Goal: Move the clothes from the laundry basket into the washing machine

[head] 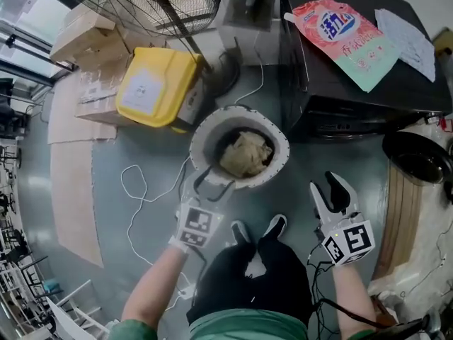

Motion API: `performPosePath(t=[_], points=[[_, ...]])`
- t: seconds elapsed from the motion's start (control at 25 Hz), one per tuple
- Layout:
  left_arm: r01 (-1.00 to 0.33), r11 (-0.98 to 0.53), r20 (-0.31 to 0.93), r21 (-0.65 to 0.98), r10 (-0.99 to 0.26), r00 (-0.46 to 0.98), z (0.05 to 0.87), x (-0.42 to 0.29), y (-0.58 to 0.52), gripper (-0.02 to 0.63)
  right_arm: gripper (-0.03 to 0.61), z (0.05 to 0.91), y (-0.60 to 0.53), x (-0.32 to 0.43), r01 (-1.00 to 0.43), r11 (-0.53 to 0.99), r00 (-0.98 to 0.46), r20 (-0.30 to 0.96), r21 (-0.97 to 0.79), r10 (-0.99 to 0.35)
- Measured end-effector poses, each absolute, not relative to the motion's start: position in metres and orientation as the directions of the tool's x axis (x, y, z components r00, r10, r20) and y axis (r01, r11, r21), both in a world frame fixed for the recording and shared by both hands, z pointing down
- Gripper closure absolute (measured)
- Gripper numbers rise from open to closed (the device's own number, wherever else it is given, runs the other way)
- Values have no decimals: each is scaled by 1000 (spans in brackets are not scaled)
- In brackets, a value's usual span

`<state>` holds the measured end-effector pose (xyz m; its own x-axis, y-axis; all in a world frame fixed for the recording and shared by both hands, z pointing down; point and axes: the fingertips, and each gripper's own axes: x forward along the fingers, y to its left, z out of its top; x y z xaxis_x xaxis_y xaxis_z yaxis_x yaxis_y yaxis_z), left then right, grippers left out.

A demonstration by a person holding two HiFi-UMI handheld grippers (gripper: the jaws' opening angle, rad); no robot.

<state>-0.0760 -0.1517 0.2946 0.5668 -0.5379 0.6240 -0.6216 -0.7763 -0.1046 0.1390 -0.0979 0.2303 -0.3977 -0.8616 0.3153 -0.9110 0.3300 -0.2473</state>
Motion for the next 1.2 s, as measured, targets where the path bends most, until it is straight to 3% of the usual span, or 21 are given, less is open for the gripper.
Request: performPosePath(t=[0.44, 0.76, 1.04, 1.2], points=[[-768, -636, 515, -74, -684, 517, 425, -194, -192, 330, 420, 390, -200, 42, -866, 478, -499, 306, -148, -810], [-755, -650, 494, -87, -686, 534, 507, -201, -204, 328, 420, 486, -233, -8, -786, 606, -609, 311, -118, -730], [-740, -667, 428, -86, -696, 577, 528, -187, -210, 321, 372, 553, -242, -39, -681, 730, -684, 407, -57, -605], [-763, -637, 381, -108, -735, 560, 530, -204, -198, 318, 310, 582, -260, -69, -610, 790, -712, 478, -59, -514]])
